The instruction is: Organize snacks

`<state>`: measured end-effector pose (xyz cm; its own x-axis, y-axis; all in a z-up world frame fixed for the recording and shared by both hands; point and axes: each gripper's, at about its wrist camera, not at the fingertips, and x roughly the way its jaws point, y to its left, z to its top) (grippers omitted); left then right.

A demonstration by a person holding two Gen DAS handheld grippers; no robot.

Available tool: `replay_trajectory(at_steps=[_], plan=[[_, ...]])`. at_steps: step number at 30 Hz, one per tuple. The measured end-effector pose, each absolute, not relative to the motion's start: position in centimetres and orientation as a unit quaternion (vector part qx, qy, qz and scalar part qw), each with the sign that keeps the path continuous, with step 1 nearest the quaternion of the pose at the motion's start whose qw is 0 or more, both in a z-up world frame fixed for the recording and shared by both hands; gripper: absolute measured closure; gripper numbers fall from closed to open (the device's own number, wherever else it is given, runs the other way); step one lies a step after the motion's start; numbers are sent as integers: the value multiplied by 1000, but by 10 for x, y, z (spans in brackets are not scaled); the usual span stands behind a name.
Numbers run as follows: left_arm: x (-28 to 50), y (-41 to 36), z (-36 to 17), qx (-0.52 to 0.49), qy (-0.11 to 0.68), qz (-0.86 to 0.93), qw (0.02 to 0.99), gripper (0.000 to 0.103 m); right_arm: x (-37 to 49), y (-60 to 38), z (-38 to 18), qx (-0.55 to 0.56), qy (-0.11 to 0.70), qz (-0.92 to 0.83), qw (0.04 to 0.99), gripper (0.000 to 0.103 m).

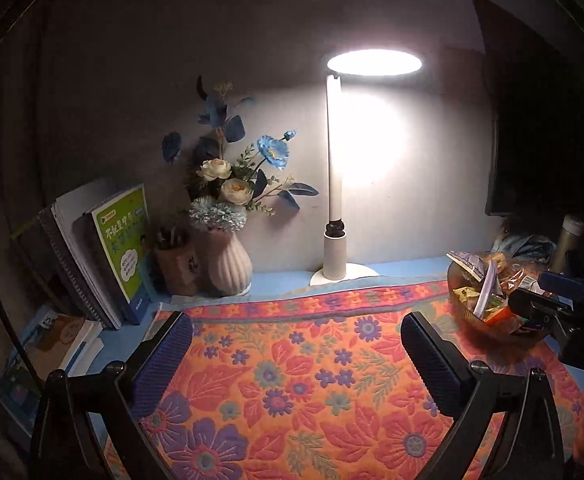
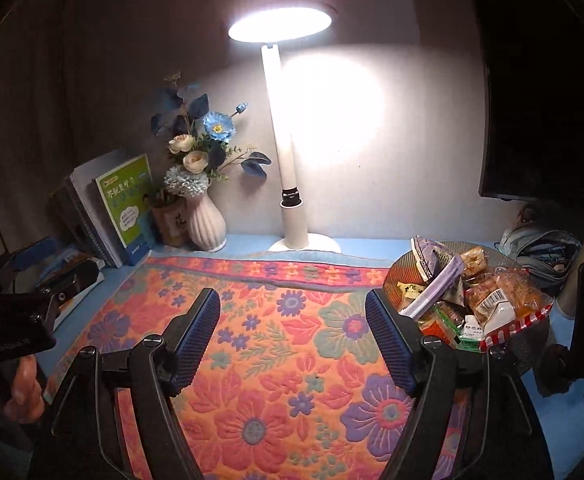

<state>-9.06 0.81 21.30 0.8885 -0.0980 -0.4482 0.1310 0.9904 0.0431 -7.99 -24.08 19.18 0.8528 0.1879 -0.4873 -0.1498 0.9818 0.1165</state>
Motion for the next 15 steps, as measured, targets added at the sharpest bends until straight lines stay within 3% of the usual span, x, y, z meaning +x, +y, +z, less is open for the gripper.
replay_trajectory(at_steps=[15], plan=[[-51,20,58,-10,336,53,940,0,-55,-215,72,-2,322,48,945,26]])
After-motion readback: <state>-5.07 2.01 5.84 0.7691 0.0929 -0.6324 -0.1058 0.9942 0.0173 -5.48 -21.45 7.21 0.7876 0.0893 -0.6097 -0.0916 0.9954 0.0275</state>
